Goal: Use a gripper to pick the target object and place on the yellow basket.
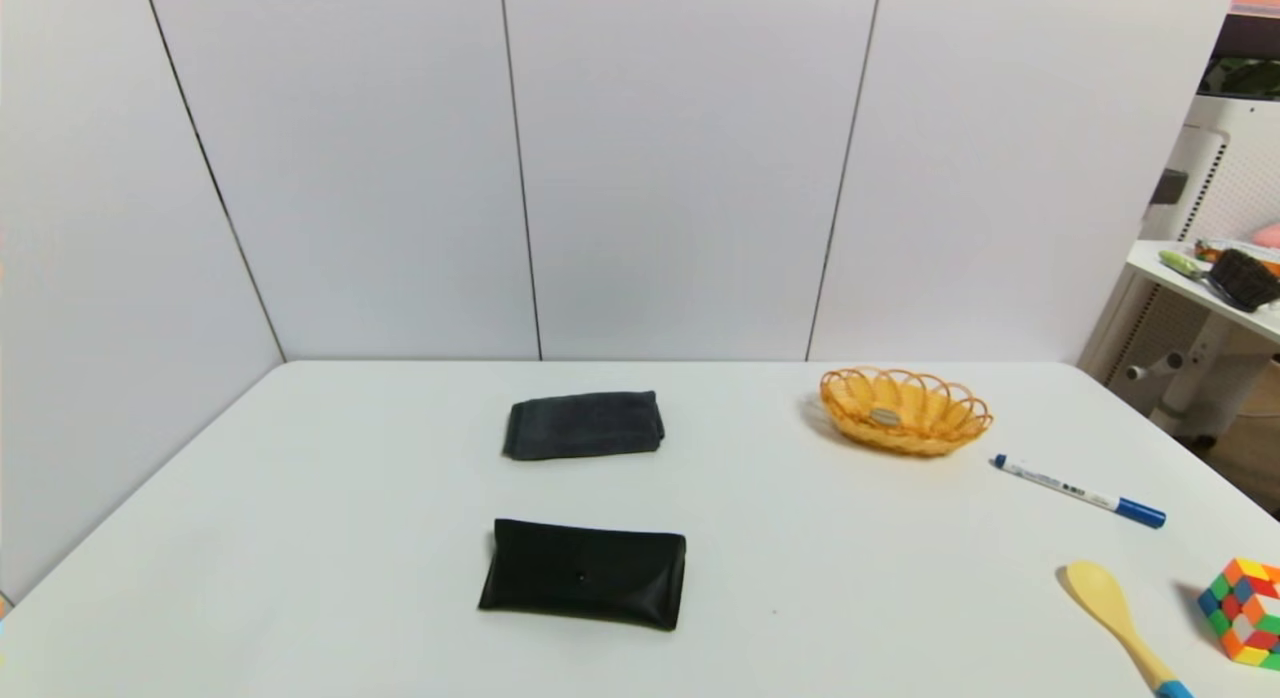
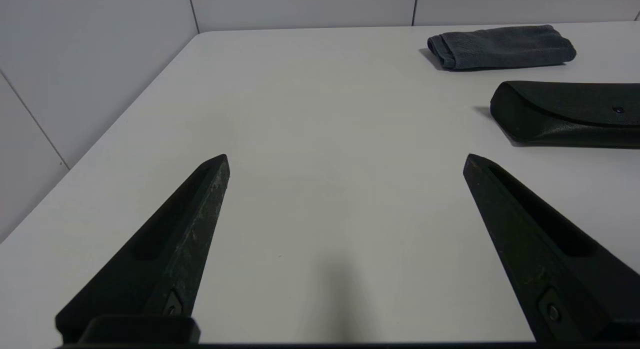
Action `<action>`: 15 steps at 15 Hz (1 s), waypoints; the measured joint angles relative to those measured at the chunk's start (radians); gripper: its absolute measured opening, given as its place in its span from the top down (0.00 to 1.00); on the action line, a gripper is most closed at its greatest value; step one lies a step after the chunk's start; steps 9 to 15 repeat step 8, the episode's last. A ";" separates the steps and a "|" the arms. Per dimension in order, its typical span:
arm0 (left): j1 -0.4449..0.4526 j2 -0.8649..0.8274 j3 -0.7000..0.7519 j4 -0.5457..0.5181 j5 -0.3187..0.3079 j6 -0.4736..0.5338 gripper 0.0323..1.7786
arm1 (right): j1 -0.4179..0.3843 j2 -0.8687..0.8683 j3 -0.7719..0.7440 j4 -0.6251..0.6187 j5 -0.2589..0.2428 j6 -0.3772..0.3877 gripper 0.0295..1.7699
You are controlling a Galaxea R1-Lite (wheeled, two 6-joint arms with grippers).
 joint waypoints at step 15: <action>0.000 0.000 0.000 0.000 0.000 0.000 0.05 | -0.001 -0.028 0.002 -0.002 -0.038 0.059 0.04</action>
